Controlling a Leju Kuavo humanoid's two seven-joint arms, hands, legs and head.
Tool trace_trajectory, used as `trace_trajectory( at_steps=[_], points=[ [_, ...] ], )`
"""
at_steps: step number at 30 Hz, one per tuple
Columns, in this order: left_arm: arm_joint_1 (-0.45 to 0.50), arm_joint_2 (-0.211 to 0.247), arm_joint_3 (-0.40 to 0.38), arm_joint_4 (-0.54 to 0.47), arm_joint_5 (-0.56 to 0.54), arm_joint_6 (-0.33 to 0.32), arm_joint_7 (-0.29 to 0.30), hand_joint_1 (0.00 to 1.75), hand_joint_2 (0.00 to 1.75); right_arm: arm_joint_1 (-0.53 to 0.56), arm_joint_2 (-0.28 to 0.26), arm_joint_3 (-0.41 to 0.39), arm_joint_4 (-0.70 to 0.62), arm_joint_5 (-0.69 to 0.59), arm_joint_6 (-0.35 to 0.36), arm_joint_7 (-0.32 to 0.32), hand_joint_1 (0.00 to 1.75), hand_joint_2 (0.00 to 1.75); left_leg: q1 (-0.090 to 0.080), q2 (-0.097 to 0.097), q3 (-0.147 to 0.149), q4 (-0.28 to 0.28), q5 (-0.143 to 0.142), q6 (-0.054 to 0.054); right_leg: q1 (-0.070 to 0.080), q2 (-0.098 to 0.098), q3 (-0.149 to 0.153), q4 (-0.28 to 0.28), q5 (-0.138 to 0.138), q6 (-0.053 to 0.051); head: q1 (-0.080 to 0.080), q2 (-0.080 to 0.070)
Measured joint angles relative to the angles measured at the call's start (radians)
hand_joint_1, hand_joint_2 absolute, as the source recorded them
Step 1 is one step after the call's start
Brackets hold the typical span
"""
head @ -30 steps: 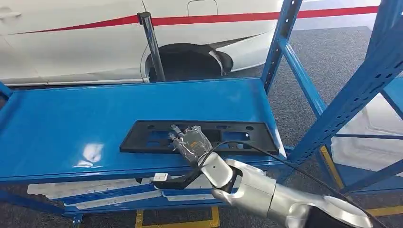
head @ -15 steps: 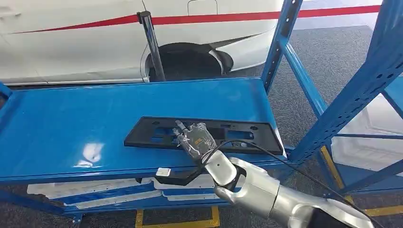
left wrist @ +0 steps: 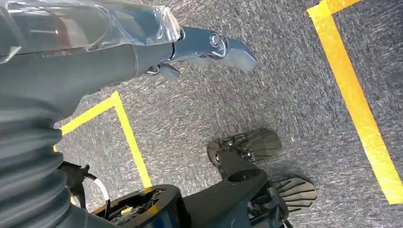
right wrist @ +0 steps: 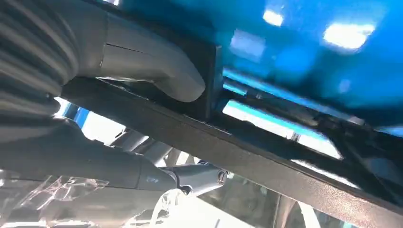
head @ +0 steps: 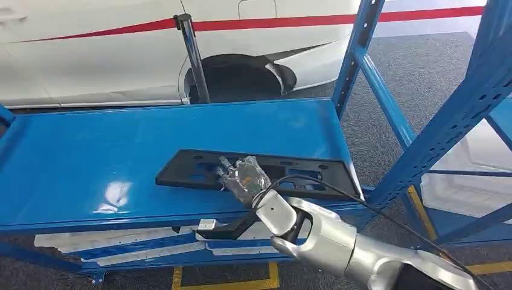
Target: Take the parts from the cabinet and place them on the table.
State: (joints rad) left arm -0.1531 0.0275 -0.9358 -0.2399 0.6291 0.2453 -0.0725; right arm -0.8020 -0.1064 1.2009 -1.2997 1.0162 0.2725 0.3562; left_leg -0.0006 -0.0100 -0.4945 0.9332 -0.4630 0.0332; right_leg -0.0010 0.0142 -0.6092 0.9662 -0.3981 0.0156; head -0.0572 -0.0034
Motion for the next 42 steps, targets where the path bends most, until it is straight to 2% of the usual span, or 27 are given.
trace_trajectory(
  at_steps=[6,10,20,21,23,30,36,42],
  points=[
    [0.001,0.0,0.0,0.0,0.0,0.008,0.006,0.0,1.75,0.004,-0.003,0.0,-0.023,0.155,-0.148,0.012,1.75,1.75,0.0,0.0,0.0,0.0,0.0,0.0,0.0,0.0,0.0,0.0,0.0,0.0,0.0,0.0],
    [0.0,0.0,0.0,0.0,-0.003,0.01,0.006,0.0,1.75,0.028,-0.005,-0.013,-0.049,0.262,-0.258,-0.012,1.75,1.75,0.0,0.0,0.0,0.0,0.0,0.0,0.0,0.0,0.0,0.0,0.0,0.0,0.0,0.0],
    [0.0,0.0,0.0,0.0,-0.009,0.01,0.008,0.0,1.75,0.046,-0.006,-0.024,-0.069,0.261,-0.259,-0.031,1.75,1.75,0.0,0.0,0.0,0.0,0.0,0.0,0.0,0.0,0.0,0.0,0.0,0.0,0.0,0.0],
    [0.0,0.0,0.0,0.0,-0.011,0.009,0.008,0.0,1.75,0.048,-0.006,-0.026,-0.073,0.258,-0.253,-0.036,1.75,1.75,0.0,0.0,0.0,0.0,0.0,0.0,0.0,0.0,0.0,0.0,0.0,0.0,0.0,0.0],
    [-0.003,0.0,0.0,0.0,-0.016,0.0,0.009,0.0,1.75,0.064,-0.007,-0.048,-0.091,0.066,-0.118,-0.064,1.75,1.75,0.0,0.0,0.0,0.0,0.0,0.0,0.0,0.0,0.0,0.0,0.0,0.0,0.0,0.0],
    [-0.004,0.0,0.0,0.0,-0.013,-0.008,0.01,0.0,1.75,0.063,-0.008,-0.051,-0.091,-0.016,-0.074,-0.057,1.75,1.75,0.0,0.0,0.0,0.0,0.0,0.0,0.0,0.0,0.0,0.0,0.0,0.0,0.0,0.0],
    [-0.007,0.0,0.0,0.0,-0.013,-0.014,0.015,0.0,1.75,0.043,-0.013,-0.041,-0.087,-0.257,0.121,0.001,1.75,1.75,0.0,0.0,0.0,0.0,0.0,0.0,0.0,0.0,0.0,0.0,0.0,0.0,0.0,0.0],
    [-0.01,0.0,0.0,0.0,-0.013,-0.021,0.026,0.0,1.75,0.015,-0.027,-0.019,-0.065,-0.384,0.167,0.039,1.75,1.75,0.0,0.0,0.0,0.0,0.0,0.0,0.0,0.0,0.0,0.0,0.0,0.0,0.0,0.0]
  ],
)
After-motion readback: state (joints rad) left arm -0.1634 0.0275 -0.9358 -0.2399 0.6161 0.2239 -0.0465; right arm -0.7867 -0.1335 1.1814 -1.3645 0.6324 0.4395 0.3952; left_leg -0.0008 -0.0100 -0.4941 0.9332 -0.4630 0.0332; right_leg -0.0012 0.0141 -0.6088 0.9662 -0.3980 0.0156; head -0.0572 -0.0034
